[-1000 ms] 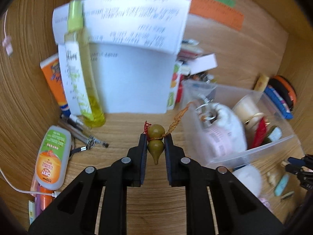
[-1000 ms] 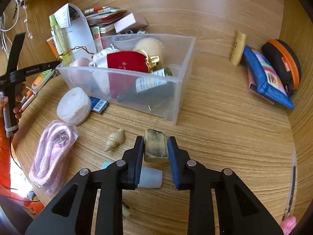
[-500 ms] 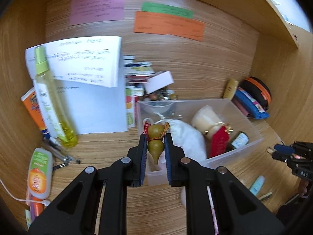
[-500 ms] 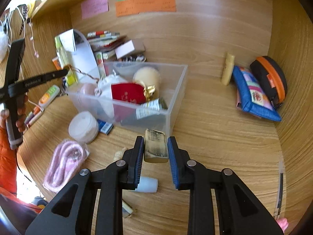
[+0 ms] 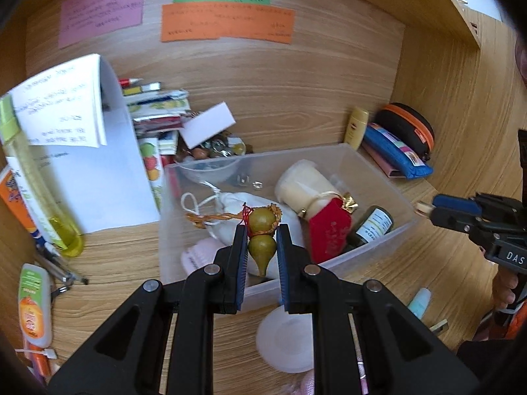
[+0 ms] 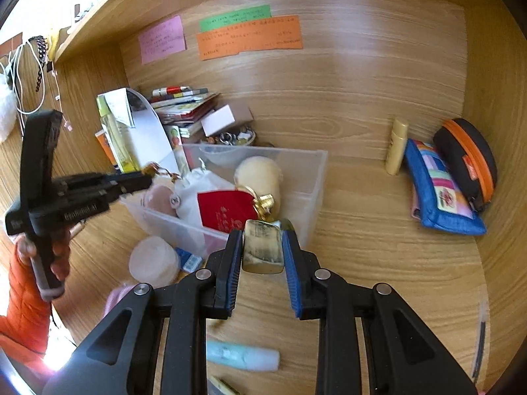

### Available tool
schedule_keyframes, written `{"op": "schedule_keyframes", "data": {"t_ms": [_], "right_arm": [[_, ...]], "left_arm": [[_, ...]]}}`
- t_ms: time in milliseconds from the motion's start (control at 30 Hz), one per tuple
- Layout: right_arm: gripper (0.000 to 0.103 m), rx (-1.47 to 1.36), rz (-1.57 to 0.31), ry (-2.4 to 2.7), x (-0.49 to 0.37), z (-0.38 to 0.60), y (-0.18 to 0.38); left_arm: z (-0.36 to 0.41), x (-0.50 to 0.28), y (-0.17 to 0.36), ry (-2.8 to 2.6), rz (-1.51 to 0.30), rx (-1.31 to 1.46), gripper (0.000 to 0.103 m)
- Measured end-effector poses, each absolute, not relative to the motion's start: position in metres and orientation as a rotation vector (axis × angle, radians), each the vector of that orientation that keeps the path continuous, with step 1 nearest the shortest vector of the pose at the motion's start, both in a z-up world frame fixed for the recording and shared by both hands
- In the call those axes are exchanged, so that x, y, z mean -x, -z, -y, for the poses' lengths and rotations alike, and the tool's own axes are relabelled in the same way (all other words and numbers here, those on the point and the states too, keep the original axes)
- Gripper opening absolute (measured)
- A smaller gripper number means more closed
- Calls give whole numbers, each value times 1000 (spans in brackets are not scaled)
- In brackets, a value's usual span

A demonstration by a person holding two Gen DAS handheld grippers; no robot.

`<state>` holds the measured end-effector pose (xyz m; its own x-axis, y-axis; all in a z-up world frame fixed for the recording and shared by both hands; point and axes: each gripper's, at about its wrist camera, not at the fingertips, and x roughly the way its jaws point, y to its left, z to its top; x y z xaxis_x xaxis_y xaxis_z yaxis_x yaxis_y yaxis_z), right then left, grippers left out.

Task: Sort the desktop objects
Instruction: 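Carry the pendant and soap bar over the clear box with both grippers, then open both grippers to drop the pendant and soap into the box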

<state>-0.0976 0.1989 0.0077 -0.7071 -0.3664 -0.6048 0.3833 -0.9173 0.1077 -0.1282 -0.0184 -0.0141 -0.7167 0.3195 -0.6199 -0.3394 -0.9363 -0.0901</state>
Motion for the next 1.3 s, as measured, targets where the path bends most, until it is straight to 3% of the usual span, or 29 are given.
{"op": "schedule_keyframes", "data": {"t_ms": [833, 1067, 1233, 1300], "right_arm": [[23, -983, -160, 2532, 149, -154, 21], [28, -941, -237, 2550, 139, -147, 16], [49, -906, -244, 2589, 129, -151, 9], [52, -894, -244, 2610, 123, -155, 6]], "left_arm": [[5, 145, 37, -2627, -91, 1009, 17], [3, 139, 32, -2654, -111, 979, 34], [4, 128, 23, -2698, -125, 930, 52], [5, 124, 20, -2707, -123, 917, 55]]}}
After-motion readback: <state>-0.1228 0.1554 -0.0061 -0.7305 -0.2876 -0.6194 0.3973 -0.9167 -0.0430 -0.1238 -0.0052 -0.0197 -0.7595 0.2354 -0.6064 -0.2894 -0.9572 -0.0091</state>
